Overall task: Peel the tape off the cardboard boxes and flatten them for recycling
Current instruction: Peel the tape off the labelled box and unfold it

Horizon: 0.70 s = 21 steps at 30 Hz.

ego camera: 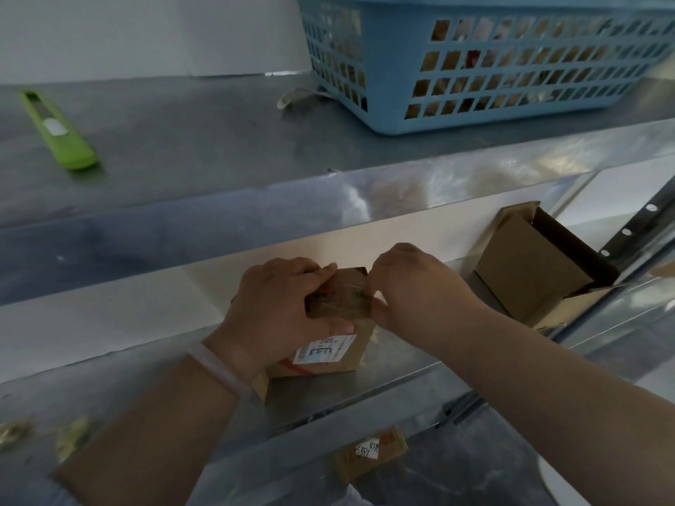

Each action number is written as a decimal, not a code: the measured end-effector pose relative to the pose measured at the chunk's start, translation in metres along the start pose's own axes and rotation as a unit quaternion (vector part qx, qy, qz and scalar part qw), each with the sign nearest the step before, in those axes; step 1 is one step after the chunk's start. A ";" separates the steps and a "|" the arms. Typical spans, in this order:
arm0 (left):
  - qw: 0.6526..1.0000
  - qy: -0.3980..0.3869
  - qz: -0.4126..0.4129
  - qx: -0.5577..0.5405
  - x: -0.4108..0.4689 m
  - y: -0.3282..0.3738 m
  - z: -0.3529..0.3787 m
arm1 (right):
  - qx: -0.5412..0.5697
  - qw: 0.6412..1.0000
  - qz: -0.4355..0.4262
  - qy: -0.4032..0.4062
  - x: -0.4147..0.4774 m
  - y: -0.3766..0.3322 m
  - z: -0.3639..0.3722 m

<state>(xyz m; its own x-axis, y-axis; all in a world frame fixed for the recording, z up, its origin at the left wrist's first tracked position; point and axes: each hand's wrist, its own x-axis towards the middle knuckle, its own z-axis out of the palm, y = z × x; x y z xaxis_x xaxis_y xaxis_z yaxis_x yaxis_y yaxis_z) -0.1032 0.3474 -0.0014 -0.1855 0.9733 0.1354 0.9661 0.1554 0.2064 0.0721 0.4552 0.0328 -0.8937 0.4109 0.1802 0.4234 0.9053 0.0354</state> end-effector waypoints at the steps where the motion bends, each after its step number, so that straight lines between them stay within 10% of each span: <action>1: 1.000 0.000 0.000 0.003 0.000 0.000 0.001 | -0.026 0.999 -0.017 0.006 -0.001 -0.002 -0.001; 10: 1.000 0.022 0.004 -0.014 -0.001 0.003 0.002 | -0.087 0.995 -0.027 0.046 -0.014 -0.006 0.011; 21: 1.000 0.030 0.001 0.006 -0.004 0.003 -0.001 | 0.220 0.964 0.146 -0.033 -0.013 0.003 0.036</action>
<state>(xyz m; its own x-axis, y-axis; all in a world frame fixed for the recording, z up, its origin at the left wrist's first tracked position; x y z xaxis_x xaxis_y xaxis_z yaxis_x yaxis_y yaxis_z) -0.0997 0.3438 -0.0008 -0.1942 0.9616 0.1939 0.9683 0.1562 0.1949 0.0793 0.4561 -0.0047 -0.7597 0.6478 0.0568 0.5665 0.7022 -0.4312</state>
